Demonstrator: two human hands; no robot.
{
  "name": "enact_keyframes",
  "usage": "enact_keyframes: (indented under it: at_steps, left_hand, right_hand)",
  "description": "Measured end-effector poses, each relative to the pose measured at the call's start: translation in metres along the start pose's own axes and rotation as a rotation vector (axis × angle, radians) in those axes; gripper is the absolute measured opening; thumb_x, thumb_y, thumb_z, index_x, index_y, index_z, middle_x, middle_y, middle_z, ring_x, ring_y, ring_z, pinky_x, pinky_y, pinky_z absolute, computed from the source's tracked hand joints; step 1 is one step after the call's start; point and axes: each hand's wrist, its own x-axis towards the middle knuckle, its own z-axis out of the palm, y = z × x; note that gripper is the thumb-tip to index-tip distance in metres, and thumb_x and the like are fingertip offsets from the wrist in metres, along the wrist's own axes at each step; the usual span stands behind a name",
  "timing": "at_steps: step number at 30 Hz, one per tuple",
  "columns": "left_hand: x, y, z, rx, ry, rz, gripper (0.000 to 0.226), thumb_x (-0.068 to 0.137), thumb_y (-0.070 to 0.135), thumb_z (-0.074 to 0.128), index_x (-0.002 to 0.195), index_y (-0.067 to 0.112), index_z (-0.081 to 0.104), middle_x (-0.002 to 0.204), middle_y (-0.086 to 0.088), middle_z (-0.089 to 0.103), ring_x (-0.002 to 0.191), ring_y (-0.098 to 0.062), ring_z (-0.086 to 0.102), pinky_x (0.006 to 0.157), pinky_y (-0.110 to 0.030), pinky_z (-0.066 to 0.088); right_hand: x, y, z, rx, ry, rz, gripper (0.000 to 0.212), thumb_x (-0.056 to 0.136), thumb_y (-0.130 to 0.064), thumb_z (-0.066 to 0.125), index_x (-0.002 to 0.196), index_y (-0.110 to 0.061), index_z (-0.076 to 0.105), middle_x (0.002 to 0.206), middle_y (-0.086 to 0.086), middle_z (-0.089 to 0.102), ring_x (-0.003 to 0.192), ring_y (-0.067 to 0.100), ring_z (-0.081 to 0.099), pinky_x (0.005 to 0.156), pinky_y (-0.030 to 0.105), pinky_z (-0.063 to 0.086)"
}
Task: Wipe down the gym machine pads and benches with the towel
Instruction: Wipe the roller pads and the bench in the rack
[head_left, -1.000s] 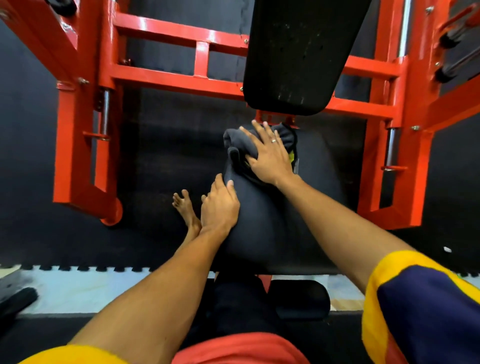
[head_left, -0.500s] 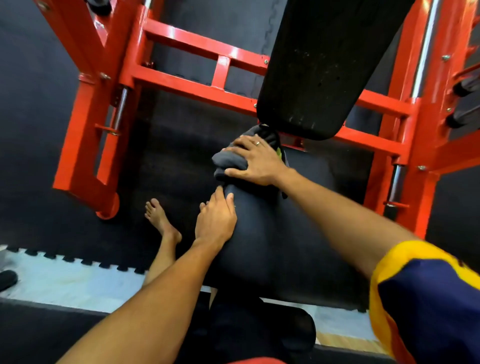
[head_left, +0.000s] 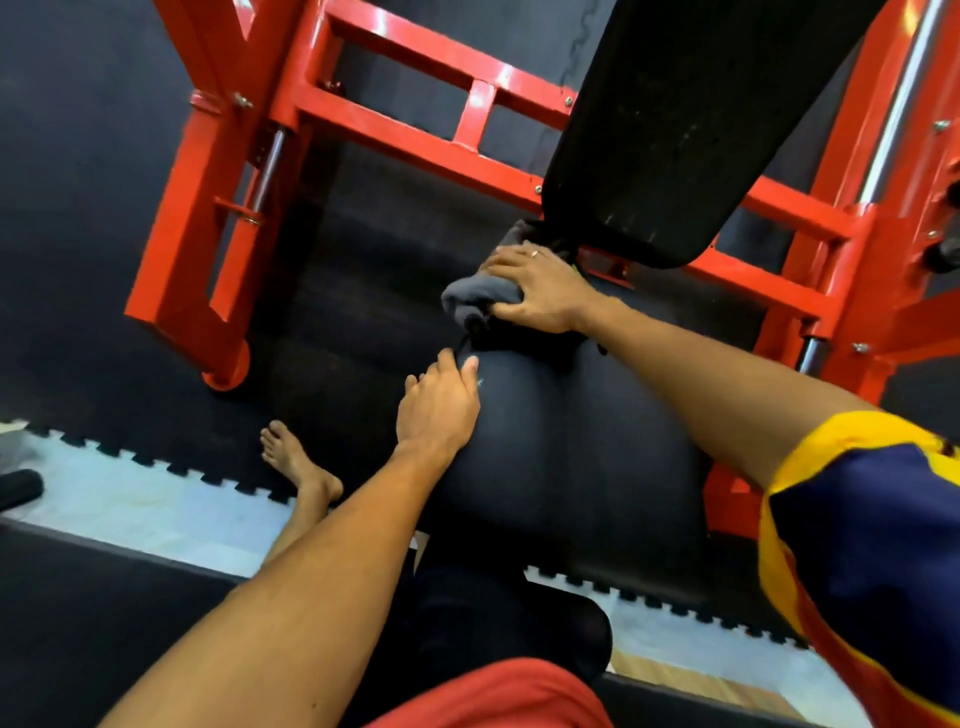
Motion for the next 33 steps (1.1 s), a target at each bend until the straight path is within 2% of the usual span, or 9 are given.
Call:
enact_keyframes:
  at_steps: [2, 5, 9, 15, 20, 23, 25, 28, 33]
  left_hand:
    - [-0.002, -0.003, 0.002, 0.014, 0.013, -0.004, 0.056, 0.109, 0.048, 0.024, 0.14, 0.008, 0.045, 0.129, -0.018, 0.063, 0.119, -0.042, 0.058, 0.088, -0.05, 0.046]
    - [-0.012, -0.007, 0.001, 0.015, 0.01, -0.018, 0.054, 0.109, 0.048, 0.024, 0.138, 0.008, 0.046, 0.127, -0.017, 0.064, 0.121, -0.04, 0.057, 0.083, -0.047, 0.046]
    - [-0.021, -0.01, -0.001, 0.027, 0.018, -0.047, 0.053, 0.109, 0.049, 0.025, 0.133, 0.007, 0.048, 0.127, -0.018, 0.062, 0.115, -0.04, 0.06, 0.081, -0.047, 0.045]
    - [-0.027, -0.015, -0.002, 0.048, 0.009, -0.094, 0.055, 0.108, 0.048, 0.031, 0.136, 0.005, 0.049, 0.132, -0.02, 0.06, 0.113, -0.042, 0.062, 0.088, -0.049, 0.048]
    - [-0.036, -0.018, -0.004, 0.08, 0.031, -0.08, 0.057, 0.108, 0.052, 0.025, 0.13, 0.006, 0.05, 0.132, -0.019, 0.06, 0.11, -0.044, 0.063, 0.084, -0.049, 0.047]
    - [-0.04, -0.019, -0.004, 0.099, 0.044, -0.076, 0.053, 0.11, 0.048, 0.024, 0.127, 0.006, 0.051, 0.136, -0.02, 0.059, 0.11, -0.045, 0.064, 0.083, -0.049, 0.048]
    - [-0.043, -0.021, -0.004, 0.1, 0.059, -0.082, 0.05, 0.11, 0.045, 0.026, 0.122, 0.004, 0.053, 0.128, -0.02, 0.064, 0.108, -0.044, 0.064, 0.082, -0.049, 0.048]
    - [-0.051, -0.029, -0.001, 0.065, 0.083, -0.119, 0.052, 0.11, 0.045, 0.027, 0.126, 0.004, 0.054, 0.119, -0.019, 0.068, 0.106, -0.044, 0.065, 0.083, -0.049, 0.048]
    - [-0.057, -0.033, -0.002, 0.011, 0.083, -0.155, 0.059, 0.109, 0.049, 0.021, 0.145, 0.01, 0.047, 0.127, -0.015, 0.067, 0.111, -0.042, 0.064, 0.087, -0.048, 0.047]
  right_hand:
    - [0.004, 0.014, -0.004, 0.019, 0.06, 0.162, 0.072, 0.081, -0.067, 0.045, 0.14, -0.028, 0.061, 0.148, 0.003, 0.053, 0.132, 0.031, 0.051, 0.116, 0.045, 0.035]
    - [0.014, 0.004, -0.004, -0.007, -0.047, 0.442, 0.078, 0.078, -0.076, 0.037, 0.149, -0.043, 0.045, 0.161, -0.004, 0.033, 0.14, 0.042, 0.039, 0.117, 0.054, 0.029]
    - [0.007, -0.032, 0.008, -0.015, -0.075, 0.381, 0.078, 0.08, -0.072, 0.032, 0.146, -0.036, 0.051, 0.157, -0.01, 0.04, 0.153, 0.039, 0.017, 0.124, 0.059, 0.01]
    - [-0.035, -0.063, 0.027, -0.056, -0.038, 0.037, 0.076, 0.084, -0.072, 0.032, 0.142, -0.031, 0.057, 0.154, -0.008, 0.049, 0.155, 0.03, 0.02, 0.123, 0.052, 0.016]
    - [0.009, -0.051, -0.004, -0.146, -0.277, 0.295, 0.087, 0.077, -0.084, 0.027, 0.143, -0.035, 0.058, 0.157, -0.003, 0.045, 0.156, 0.035, 0.013, 0.121, 0.066, -0.011]
    - [0.031, -0.085, -0.001, -0.239, -0.42, 0.31, 0.089, 0.077, -0.084, 0.028, 0.133, -0.029, 0.068, 0.145, 0.002, 0.059, 0.149, 0.032, 0.032, 0.12, 0.067, -0.01]
    - [0.022, -0.109, 0.014, -0.281, -0.387, 0.185, 0.087, 0.077, -0.081, 0.027, 0.126, -0.027, 0.073, 0.135, 0.004, 0.067, 0.14, 0.028, 0.047, 0.125, 0.06, -0.002]
    - [-0.001, -0.112, 0.02, -0.172, -0.273, 0.084, 0.078, 0.079, -0.076, 0.028, 0.124, -0.031, 0.071, 0.131, -0.001, 0.068, 0.136, 0.022, 0.049, 0.127, 0.051, 0.003]
    - [0.001, -0.087, 0.019, -0.124, -0.122, 0.237, 0.071, 0.08, -0.075, 0.033, 0.114, -0.03, 0.075, 0.126, -0.001, 0.068, 0.138, 0.021, 0.045, 0.127, 0.053, -0.004]
